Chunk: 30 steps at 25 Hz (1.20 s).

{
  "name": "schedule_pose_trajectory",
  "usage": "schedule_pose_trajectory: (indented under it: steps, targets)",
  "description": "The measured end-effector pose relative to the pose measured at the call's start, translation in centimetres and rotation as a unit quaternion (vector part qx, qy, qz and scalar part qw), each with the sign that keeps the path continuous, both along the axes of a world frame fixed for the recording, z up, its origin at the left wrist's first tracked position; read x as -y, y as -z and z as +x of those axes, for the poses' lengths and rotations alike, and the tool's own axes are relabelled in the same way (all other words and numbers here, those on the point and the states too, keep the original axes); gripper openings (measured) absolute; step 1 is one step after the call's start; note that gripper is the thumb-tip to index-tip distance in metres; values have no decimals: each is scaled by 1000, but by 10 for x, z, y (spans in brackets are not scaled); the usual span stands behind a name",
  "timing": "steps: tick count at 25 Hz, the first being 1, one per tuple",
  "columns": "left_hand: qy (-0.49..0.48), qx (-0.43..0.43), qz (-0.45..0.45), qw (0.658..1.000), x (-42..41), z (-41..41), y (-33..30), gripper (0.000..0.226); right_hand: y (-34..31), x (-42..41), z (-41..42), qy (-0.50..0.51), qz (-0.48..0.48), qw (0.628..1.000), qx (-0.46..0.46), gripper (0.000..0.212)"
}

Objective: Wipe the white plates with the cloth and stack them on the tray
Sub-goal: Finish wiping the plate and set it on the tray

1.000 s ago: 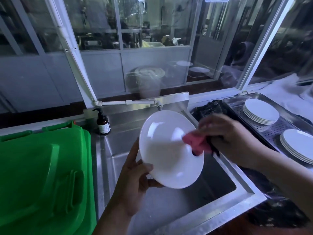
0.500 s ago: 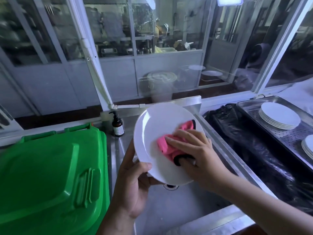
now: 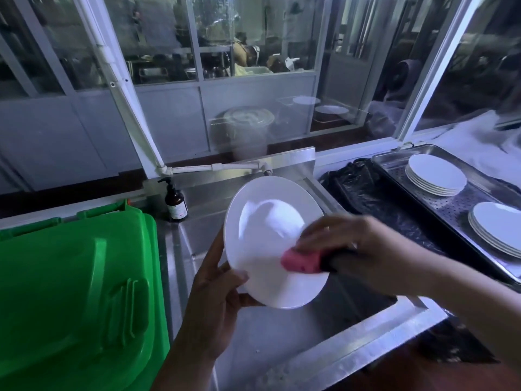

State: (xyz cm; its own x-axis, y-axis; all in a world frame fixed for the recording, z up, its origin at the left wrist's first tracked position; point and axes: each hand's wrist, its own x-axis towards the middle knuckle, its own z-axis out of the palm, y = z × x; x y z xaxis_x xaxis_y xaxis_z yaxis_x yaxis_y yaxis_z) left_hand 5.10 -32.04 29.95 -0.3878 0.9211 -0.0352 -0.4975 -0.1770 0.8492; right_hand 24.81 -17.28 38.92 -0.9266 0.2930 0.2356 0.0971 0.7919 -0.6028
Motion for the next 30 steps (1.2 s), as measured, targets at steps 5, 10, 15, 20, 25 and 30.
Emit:
schedule_pose_trajectory:
  steps: [5, 10, 15, 20, 25, 30]
  targets:
    - [54, 12, 32, 998, -2, 8, -5, 80, 14, -9, -46, -30, 294, 953, -68, 31]
    - [36, 26, 48, 998, 7, 5, -1, 82, 24, -33, -58, 7, 319, 946, -49, 43]
    - [-41, 4, 83, 996, 11, -12, -8, 81, 53, -34, -48, 171, 258, 949, -63, 47]
    - [-81, -41, 74, 993, 6, -14, -4, 76, 106, 24, -49, 270, 32, 957, -105, 47]
    - [-101, -30, 35, 994, 0, -16, 12, 77, 101, 75, -46, 231, -217, 947, -47, 41]
    - [-76, 8, -11, 997, -1, -7, 27, 80, 55, 54, -5, 204, -433, 878, 6, 27]
